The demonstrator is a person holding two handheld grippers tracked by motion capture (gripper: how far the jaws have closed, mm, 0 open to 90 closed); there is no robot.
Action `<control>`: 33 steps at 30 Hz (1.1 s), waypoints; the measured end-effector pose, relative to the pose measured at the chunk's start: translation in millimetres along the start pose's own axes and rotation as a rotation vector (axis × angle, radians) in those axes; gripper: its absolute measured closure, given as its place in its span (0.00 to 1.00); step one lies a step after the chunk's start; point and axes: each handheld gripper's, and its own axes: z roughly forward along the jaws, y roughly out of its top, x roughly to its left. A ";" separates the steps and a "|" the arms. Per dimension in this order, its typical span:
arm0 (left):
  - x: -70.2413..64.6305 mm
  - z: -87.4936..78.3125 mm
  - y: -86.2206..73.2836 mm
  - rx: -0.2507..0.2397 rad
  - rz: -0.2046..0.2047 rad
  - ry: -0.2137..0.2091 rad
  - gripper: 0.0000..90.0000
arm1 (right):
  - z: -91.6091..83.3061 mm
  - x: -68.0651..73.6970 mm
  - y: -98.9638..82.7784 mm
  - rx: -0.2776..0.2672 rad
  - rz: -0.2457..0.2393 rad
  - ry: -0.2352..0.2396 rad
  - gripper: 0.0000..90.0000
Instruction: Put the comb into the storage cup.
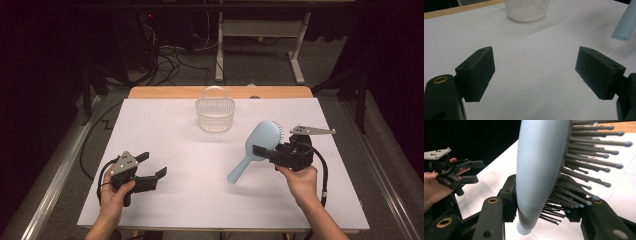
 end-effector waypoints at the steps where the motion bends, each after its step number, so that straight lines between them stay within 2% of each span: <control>1: 1.1 -0.7 -1.3 -0.003 -0.003 0.003 0.19 | 0.1 -0.3 0.8 0.001 0.000 -0.002 0.61; 6: 6.2 -3.6 -7.0 -0.013 -0.008 0.021 0.18 | 0.2 0.0 6.7 -0.004 -0.002 -0.009 0.61; 11: 9.2 -5.1 -12.0 -0.026 0.004 0.050 0.18 | 0.0 0.8 12.6 -0.011 -0.004 -0.014 0.61; 23: 16.1 -8.7 -22.0 -0.039 -0.025 0.052 0.18 | 2.6 -4.3 21.5 -0.016 0.004 -0.028 0.60; 33: 14.3 -8.1 -27.0 -0.038 -0.022 0.067 0.18 | 2.8 -8.4 33.7 -0.020 -0.001 -0.053 0.60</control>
